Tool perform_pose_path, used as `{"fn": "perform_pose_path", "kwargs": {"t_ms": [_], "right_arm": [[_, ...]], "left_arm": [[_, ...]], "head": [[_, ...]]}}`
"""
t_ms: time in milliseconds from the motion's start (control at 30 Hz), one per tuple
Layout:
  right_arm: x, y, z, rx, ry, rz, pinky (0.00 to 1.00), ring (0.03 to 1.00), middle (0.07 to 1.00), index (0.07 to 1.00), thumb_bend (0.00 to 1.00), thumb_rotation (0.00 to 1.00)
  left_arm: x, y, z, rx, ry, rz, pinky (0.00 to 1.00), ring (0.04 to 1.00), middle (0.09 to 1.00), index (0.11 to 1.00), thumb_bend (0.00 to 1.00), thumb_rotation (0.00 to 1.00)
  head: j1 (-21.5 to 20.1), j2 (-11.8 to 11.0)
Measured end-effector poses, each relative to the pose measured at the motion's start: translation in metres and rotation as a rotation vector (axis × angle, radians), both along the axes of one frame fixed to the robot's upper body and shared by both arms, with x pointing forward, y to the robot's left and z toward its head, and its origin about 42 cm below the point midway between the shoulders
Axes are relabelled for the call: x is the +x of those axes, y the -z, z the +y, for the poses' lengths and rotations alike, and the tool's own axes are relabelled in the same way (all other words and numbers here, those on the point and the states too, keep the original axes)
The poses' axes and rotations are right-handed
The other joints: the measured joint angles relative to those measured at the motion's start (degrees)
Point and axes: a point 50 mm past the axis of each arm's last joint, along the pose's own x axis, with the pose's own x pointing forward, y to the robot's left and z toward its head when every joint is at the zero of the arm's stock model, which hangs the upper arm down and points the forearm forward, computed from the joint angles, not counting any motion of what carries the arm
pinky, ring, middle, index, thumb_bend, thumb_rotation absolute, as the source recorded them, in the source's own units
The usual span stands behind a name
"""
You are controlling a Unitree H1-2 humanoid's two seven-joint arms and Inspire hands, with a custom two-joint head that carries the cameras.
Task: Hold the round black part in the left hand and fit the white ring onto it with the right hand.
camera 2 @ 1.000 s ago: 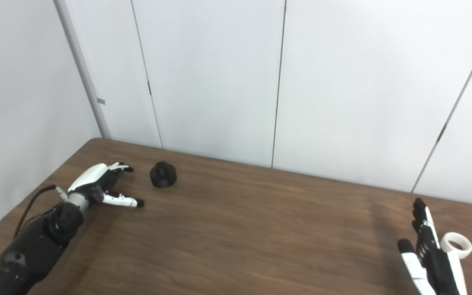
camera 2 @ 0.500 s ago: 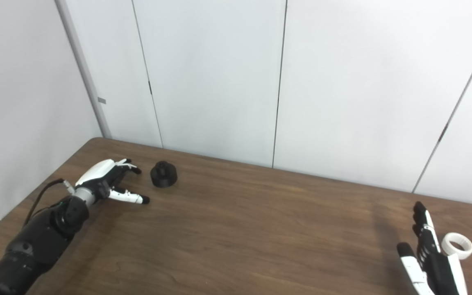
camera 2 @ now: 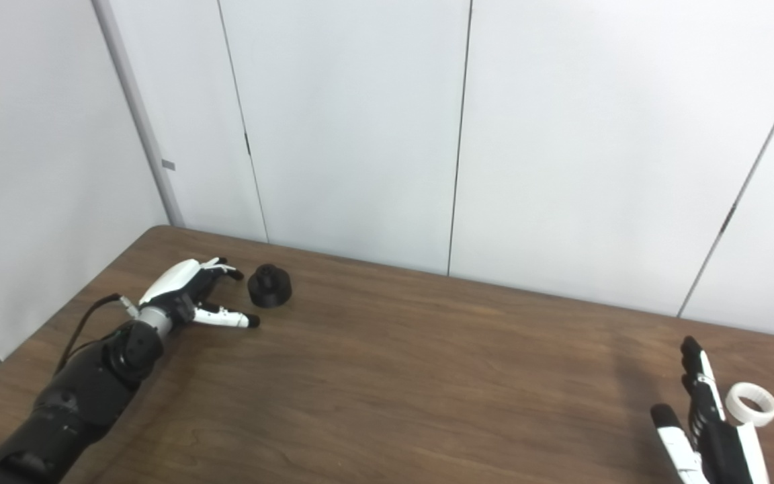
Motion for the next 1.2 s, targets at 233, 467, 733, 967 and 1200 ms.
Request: {"fn": "perform_pose_path", "kwargs": {"t_ms": [233, 467, 733, 967, 1200], "right_arm": [[-0.004, 0.000, 0.000, 0.004, 0.000, -0.002, 1.00, 1.000, 0.994, 1.000, 0.52, 0.87], [-0.008, 0.000, 0.000, 0.002, 0.003, 0.004, 1.00, 1.000, 0.998, 1.000, 0.50, 0.87], [-0.013, 0.001, 0.002, -0.017, 0.016, 0.022, 1.00, 1.000, 0.993, 1.000, 0.51, 0.89], [-0.014, 0.001, 0.003, -0.016, 0.017, 0.021, 1.00, 1.000, 0.998, 1.000, 0.53, 0.88], [-0.014, 0.001, 0.004, -0.020, 0.024, 0.022, 1.00, 1.000, 0.999, 1.000, 0.53, 0.89]], "left_arm": [[0.007, 0.000, -0.004, 0.003, 0.002, -0.005, 1.00, 1.000, 0.986, 0.807, 1.00, 0.41], [0.012, -0.001, -0.006, 0.009, 0.012, 0.002, 1.00, 1.000, 0.984, 0.811, 1.00, 0.42], [0.018, -0.004, -0.010, 0.021, 0.023, 0.008, 1.00, 1.000, 0.980, 0.807, 1.00, 0.41], [0.021, -0.003, -0.011, 0.019, 0.041, 0.009, 1.00, 1.000, 0.980, 0.805, 1.00, 0.41], [0.026, -0.001, -0.016, 0.016, 0.056, 0.006, 1.00, 1.000, 0.977, 0.804, 1.00, 0.40]], "head": [[-0.26, 0.18], [-0.79, 0.35], [-1.32, 0.53], [-2.02, 0.61], [-2.55, 0.70]]}}
